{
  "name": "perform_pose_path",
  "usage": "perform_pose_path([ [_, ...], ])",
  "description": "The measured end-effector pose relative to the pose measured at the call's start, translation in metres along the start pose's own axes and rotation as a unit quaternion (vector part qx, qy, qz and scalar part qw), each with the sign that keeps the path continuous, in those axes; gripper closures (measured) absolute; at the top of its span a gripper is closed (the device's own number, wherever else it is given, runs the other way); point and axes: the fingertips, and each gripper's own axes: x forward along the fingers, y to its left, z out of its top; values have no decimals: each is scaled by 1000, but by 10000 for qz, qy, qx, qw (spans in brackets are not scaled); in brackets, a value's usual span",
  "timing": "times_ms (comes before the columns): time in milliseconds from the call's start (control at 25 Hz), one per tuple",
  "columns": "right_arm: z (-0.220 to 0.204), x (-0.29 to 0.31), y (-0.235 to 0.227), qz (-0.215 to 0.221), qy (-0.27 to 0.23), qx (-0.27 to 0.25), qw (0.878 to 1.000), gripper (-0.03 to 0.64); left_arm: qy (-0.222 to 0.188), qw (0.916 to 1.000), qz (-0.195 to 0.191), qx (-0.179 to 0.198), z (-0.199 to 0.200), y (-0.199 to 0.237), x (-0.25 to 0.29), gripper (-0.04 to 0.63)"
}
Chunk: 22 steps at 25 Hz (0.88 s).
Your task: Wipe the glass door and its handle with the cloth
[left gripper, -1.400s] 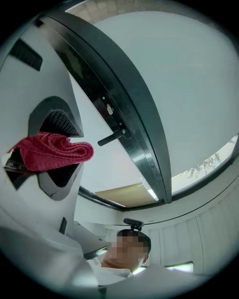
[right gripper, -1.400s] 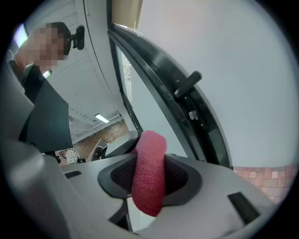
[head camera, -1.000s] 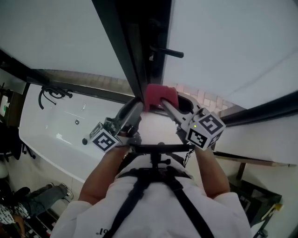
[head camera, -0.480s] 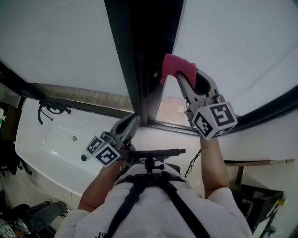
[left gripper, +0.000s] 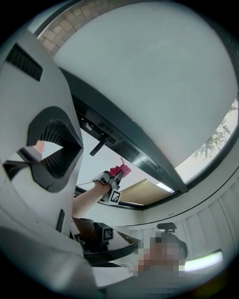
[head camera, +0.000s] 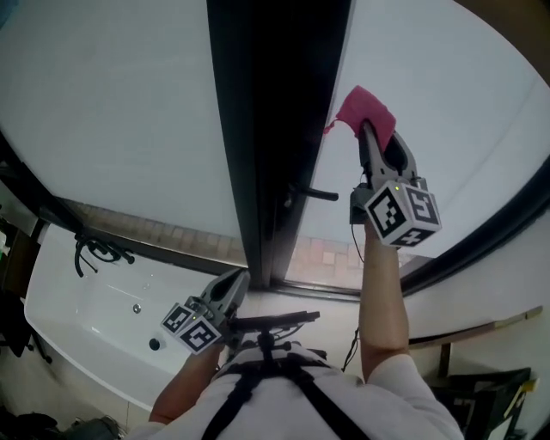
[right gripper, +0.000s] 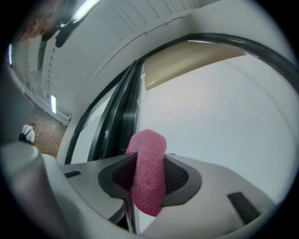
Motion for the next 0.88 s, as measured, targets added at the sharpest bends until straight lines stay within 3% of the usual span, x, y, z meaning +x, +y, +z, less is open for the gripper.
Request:
perform_pose_path([
  [160, 50, 9, -30, -116, -807, 1005, 9916, 472, 21, 10000, -14, -66, -3, 4, 3, 592],
  [240, 81, 11, -31, -98, -1188, 1047, 9873, 474, 22, 9999, -44, -111, -3, 4, 4, 592],
  [360, 112, 18, -21, 34, -1475, 451, 9880, 474, 23, 9998, -122, -126, 0, 2, 7, 592],
  [600, 150, 46, 33, 357, -1371, -1324, 9810, 476, 37, 9997, -178, -158, 1, 5, 11, 592],
  [880, 177, 71, 76, 514, -1421, -1963, 9688, 480, 13, 9995, -222, -242, 2, 5, 10, 592],
])
